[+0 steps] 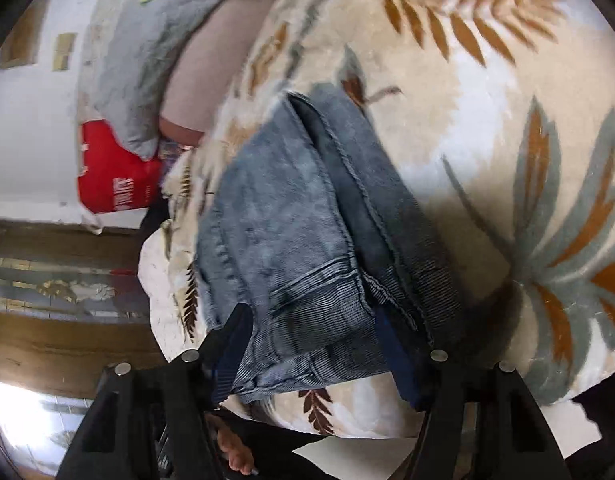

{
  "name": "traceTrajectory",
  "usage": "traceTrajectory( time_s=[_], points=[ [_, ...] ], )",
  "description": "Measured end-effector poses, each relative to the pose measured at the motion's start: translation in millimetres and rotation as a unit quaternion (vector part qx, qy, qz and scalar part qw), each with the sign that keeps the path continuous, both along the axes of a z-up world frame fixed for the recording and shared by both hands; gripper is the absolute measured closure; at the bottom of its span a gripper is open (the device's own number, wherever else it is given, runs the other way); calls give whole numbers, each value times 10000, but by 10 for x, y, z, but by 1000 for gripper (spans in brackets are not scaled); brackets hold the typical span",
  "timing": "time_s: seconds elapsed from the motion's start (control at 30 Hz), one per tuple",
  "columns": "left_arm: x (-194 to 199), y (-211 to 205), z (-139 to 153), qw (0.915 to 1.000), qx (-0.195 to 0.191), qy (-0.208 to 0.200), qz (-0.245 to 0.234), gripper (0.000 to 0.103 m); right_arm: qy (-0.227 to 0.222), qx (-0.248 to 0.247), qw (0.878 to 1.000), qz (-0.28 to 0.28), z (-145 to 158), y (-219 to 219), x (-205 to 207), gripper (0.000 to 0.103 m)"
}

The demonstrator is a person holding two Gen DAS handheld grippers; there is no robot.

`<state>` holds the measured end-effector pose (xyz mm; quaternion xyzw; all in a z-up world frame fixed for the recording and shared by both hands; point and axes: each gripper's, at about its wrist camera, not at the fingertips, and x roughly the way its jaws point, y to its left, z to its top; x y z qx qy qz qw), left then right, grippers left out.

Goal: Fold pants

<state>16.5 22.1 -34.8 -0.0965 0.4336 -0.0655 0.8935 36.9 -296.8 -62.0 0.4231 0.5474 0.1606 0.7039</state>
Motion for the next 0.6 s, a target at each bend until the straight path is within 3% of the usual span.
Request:
traceTrajectory(
  time_s=[0.03, 0.07, 0.1, 0.17, 0.33, 0.43, 0.5, 0.6],
  points=[
    [-4, 3, -6, 10000, 1, -10, 4, 25, 42, -4, 10000, -32, -17, 2, 22, 38],
    [-10, 4, -14, 10000, 15, -11, 12, 25, 21, -115, 9999, -3, 1, 6, 40, 49],
    [-8, 6, -23, 10000, 28, 9, 15, 25, -21, -297, 9995, 62, 32, 36, 62, 71],
    [-4, 16, -25, 10000, -10, 35, 4, 25, -96, -558, 9981, 234, 84, 146, 122, 87],
    [-51, 66, 113, 9999, -142, 0, 21, 25, -907, -1269, 9870, 383, 560, 263, -24, 90],
    [-133, 84, 310, 9992, -116, -329, 205, 25, -1193, -1490, 9809, 380, 736, 213, -196, 90],
    [-138, 33, 372, 9989, -80, -409, 197, 25, -1098, -1701, 9785, 388, 590, 228, -237, 90],
    [-70, -217, 193, 9992, 336, -64, -195, 24, -702, -1763, 9810, 399, 199, 205, -253, 90]
  ],
)
